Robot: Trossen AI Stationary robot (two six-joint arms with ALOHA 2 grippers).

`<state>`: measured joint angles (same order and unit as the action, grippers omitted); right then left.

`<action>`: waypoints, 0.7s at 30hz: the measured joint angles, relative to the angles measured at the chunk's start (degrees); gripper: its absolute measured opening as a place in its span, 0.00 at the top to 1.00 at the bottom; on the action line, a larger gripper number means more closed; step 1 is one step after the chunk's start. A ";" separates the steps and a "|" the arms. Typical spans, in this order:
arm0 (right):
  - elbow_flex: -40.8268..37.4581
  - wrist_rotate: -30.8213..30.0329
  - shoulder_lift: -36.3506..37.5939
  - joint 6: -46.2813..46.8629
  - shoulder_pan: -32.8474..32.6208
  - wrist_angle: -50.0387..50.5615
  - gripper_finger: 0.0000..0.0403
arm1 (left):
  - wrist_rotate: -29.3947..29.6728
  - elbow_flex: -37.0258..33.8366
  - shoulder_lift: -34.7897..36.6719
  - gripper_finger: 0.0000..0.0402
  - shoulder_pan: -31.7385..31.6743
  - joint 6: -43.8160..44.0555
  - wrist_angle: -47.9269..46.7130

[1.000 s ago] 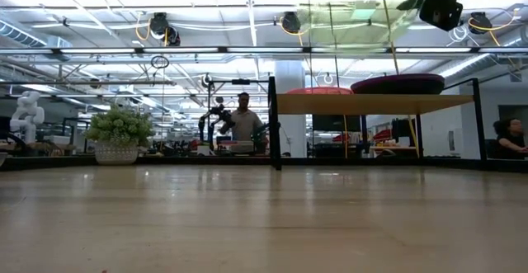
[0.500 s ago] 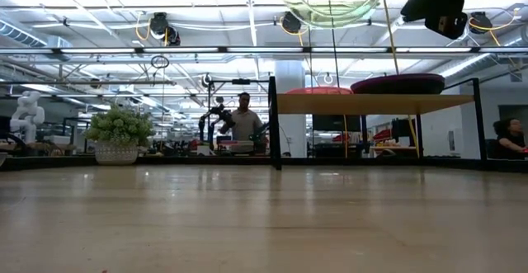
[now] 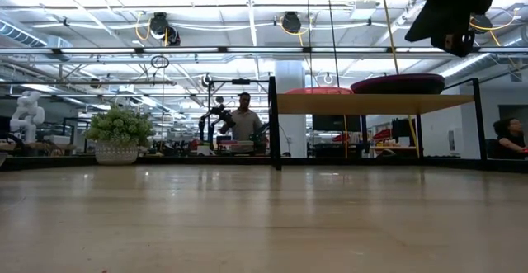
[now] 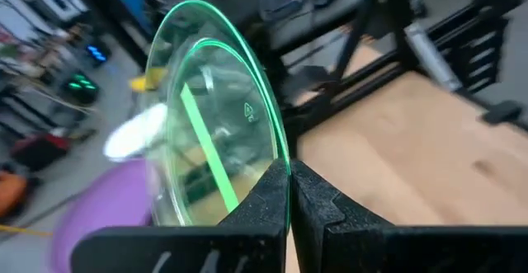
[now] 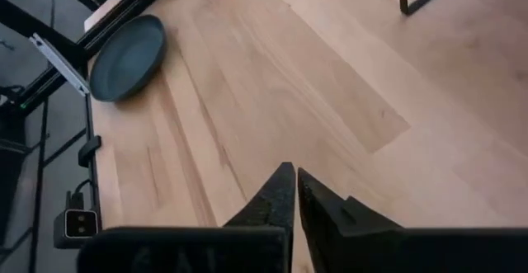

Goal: Place and stack plates onto a shelf
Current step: Stack the green plate on the pink plate on the shelf

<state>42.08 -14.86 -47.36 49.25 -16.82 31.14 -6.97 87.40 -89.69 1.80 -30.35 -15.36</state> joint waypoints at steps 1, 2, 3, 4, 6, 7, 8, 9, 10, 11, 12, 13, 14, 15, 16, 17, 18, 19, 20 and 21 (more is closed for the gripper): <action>-0.55 0.02 0.00 0.65 0.00 -0.91 0.99 | 0.46 0.51 -0.07 0.99 -0.52 -1.19 -0.05; -1.05 0.07 0.00 1.09 0.00 -1.90 1.00 | 1.05 1.04 -0.12 0.99 -1.08 -2.39 -0.05; -1.52 0.08 0.00 1.23 0.00 -2.86 1.00 | 1.46 1.39 -0.13 0.99 -1.60 -3.52 0.00; -1.99 0.08 0.00 1.25 0.00 -3.84 1.00 | 1.91 1.72 -0.13 0.99 -2.12 -4.54 -0.07; -2.76 0.08 -0.01 1.27 0.00 -5.99 1.00 | 3.10 2.30 -0.13 0.99 -3.07 -6.53 -0.66; -3.15 0.08 0.00 1.27 0.00 -7.09 1.00 | 3.78 2.44 -0.13 0.99 -3.41 -7.95 -1.48; -3.47 0.10 0.00 1.27 0.00 -8.03 1.00 | 4.66 2.49 -0.13 0.99 -3.64 -9.57 -2.09; -3.79 0.10 0.00 1.27 0.00 -8.98 1.00 | 5.86 2.49 -0.13 0.99 -3.84 -11.37 -2.56; -4.09 0.10 0.00 1.27 0.00 -9.79 1.00 | 7.01 2.49 -0.13 0.99 -4.09 -13.29 -3.25; -4.39 0.12 0.00 1.28 0.00 -10.50 1.00 | 8.35 2.49 -0.15 0.99 -4.25 -15.25 -3.88; -4.63 0.12 0.00 1.28 0.00 -11.11 1.00 | 9.81 2.50 -0.39 0.99 -4.39 -17.33 -4.40; -4.76 0.12 0.00 1.27 0.00 -11.35 1.00 | 11.43 2.57 -0.75 0.99 -4.46 -19.36 -4.69; -4.85 0.12 0.00 1.28 0.00 -11.43 1.00 | 13.14 2.60 -0.99 0.99 -4.51 -21.10 -5.13; -4.87 0.12 0.00 1.27 0.00 -11.37 1.00 | 14.68 2.54 -1.14 0.99 -4.53 -22.81 -6.15; -4.87 0.12 0.00 1.23 0.00 -11.41 1.00 | 15.76 2.47 -1.30 0.99 -4.68 -24.39 -6.70; -4.87 0.12 0.00 1.20 0.00 -11.43 1.00 | 16.34 2.47 -2.07 0.99 -4.84 -25.69 -6.14; -4.87 0.12 0.00 1.18 0.00 -11.43 1.00 | 16.59 2.65 -2.63 0.99 -4.94 -26.50 -5.36; -4.87 0.12 0.00 1.16 0.00 -11.42 1.00 | 17.32 2.65 -2.91 0.99 -5.03 -27.11 -5.67; -4.87 0.12 0.00 1.20 0.00 -11.39 1.00 | 18.62 2.43 -3.16 0.99 -5.10 -27.77 -6.69; -4.87 0.12 0.00 1.28 0.00 -11.43 1.00 | 19.90 2.40 -3.93 0.99 -5.11 -28.83 -6.58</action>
<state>37.21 -14.74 -47.35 50.54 -16.82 19.71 12.93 89.79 -93.62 -3.31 -59.18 -21.94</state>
